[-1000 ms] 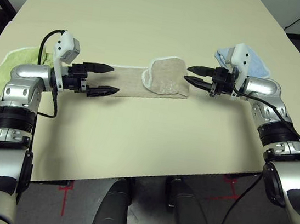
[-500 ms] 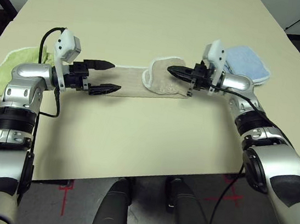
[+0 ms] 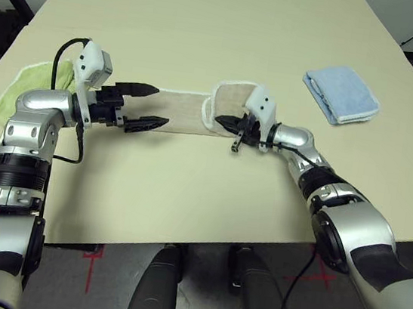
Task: Fold the towel and set it aside.
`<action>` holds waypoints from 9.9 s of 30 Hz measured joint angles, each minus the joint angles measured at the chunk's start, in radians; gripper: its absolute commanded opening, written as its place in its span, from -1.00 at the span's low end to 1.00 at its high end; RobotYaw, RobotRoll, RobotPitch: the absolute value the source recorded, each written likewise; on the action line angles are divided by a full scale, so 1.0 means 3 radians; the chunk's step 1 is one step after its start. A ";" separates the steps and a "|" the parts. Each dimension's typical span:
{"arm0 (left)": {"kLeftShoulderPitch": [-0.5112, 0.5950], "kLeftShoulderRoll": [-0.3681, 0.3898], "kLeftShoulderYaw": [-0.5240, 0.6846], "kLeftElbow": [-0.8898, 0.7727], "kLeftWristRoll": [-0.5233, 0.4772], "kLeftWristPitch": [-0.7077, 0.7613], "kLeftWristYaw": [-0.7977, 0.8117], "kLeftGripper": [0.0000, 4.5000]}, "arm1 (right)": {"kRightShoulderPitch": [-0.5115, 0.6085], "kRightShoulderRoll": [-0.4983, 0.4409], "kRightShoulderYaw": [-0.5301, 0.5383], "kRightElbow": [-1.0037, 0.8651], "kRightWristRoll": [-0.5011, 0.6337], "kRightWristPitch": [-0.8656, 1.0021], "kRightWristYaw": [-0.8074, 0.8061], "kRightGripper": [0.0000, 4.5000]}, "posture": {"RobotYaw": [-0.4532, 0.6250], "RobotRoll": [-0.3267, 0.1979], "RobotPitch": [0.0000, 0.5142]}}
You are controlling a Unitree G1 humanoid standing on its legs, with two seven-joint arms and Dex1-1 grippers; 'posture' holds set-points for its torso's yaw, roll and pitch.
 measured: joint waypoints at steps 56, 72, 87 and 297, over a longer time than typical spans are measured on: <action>-0.0082 -0.0107 0.0040 0.0497 0.0033 -0.0619 -0.0227 1.00 | 0.0042 -0.0686 -0.0774 -0.1091 0.0854 0.0607 0.1198 -0.98 | -0.15 0.25 -0.22; -0.0116 -0.0091 0.0037 0.0528 0.0038 -0.0514 -0.0179 1.00 | 0.0677 -0.1405 -0.0414 -0.1505 0.0772 0.0596 0.1901 -0.98 | -0.15 0.25 -0.27; -0.0116 -0.0058 0.0059 0.0490 0.0030 -0.0401 -0.0090 1.00 | 0.0849 -0.1579 -0.0419 -0.1727 0.0876 0.0946 0.2022 0.38 | -0.15 0.25 -0.25; -0.1018 -0.0544 -0.0563 0.0917 -0.0155 -0.0175 -0.0562 0.98 | 0.0685 -0.1363 -0.0412 -0.1758 0.0958 0.0941 0.1672 1.00 | -0.15 0.25 -0.27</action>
